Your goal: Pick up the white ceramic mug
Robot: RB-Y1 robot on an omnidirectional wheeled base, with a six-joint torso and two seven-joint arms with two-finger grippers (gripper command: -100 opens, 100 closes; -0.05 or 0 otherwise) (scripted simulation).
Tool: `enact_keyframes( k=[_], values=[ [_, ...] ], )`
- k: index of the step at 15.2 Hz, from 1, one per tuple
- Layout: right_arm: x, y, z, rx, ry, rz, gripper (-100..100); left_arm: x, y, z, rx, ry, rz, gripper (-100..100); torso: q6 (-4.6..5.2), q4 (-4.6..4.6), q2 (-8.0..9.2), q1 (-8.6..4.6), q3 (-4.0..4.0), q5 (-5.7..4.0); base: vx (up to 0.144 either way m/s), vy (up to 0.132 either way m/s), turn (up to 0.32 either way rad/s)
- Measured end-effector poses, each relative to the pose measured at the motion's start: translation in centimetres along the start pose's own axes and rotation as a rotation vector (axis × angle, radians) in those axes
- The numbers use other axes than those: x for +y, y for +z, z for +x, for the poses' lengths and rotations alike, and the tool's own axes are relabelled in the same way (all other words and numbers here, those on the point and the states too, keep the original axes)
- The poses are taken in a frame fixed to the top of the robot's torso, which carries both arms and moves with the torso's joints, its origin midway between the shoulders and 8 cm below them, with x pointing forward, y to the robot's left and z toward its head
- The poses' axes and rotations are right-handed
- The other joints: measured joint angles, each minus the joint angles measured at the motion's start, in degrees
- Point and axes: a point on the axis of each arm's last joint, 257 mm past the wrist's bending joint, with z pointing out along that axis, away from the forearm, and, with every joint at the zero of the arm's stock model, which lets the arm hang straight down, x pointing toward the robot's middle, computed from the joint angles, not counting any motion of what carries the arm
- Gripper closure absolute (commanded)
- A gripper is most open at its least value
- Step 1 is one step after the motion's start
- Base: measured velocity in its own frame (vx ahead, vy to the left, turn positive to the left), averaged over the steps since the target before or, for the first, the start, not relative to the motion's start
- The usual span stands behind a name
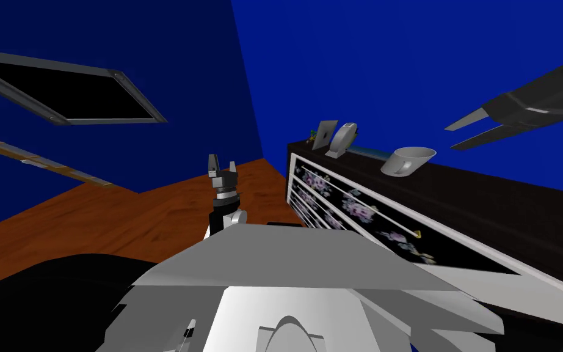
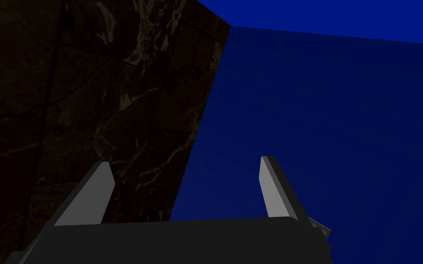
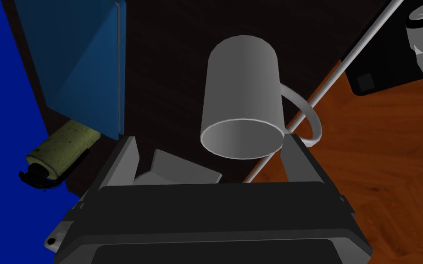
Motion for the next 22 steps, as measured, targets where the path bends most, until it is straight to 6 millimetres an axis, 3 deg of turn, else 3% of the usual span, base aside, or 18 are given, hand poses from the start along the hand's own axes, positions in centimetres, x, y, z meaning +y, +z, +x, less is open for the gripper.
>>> enact_keyframes(
  k=[8, 15, 19, 20, 22],
  values=[
    [3.7, 0.1, 4.9, 0.052, 0.121, -0.126, -100, 0.0, 0.0, 0.0, 0.0, 0.0, 0.0, 0, 0.01, -0.03, -0.07, -0.03, -0.05, -0.02, 0.064, -0.029, 0.134],
    [6.9, 0.3, 7.4, 0.08, 0.192, -0.253, -100, 0.0, 0.0, 0.0, 0.0, 0.0, 0.0, 0, 0.03, -0.22, 0.06, 0.1, -0.08, -0.49, 0.039, -0.015, 0.062],
    [6.2, 0.6, 7.8, 0.074, 0.191, -0.222, -100, 0.0, 0.0, 0.0, 0.0, 0.0, 0.0, 0, 0.02, -0.37, 0.42, 0.27, 0.0, -0.99, -0.077, 0.065, -0.009],
    [6.1, 0.7, 7.8, 0.074, 0.19, -0.217, 100, 0.0, 0.0, 0.0, 0.0, 0.0, 0.0, 0, 0.03, -0.38, 0.39, 0.19, 0.0, -1.03, 0.018, -0.009, -0.002],
    [6.5, 0.5, 7.6, 0.078, 0.192, -0.239, 100, 0.0, 0.0, 0.0, 0.0, 0.0, 0.0, 0, 0.02, -0.47, -0.03, -0.21, -0.24, -1.11, 0.071, -0.054, 0.011]
  ],
)
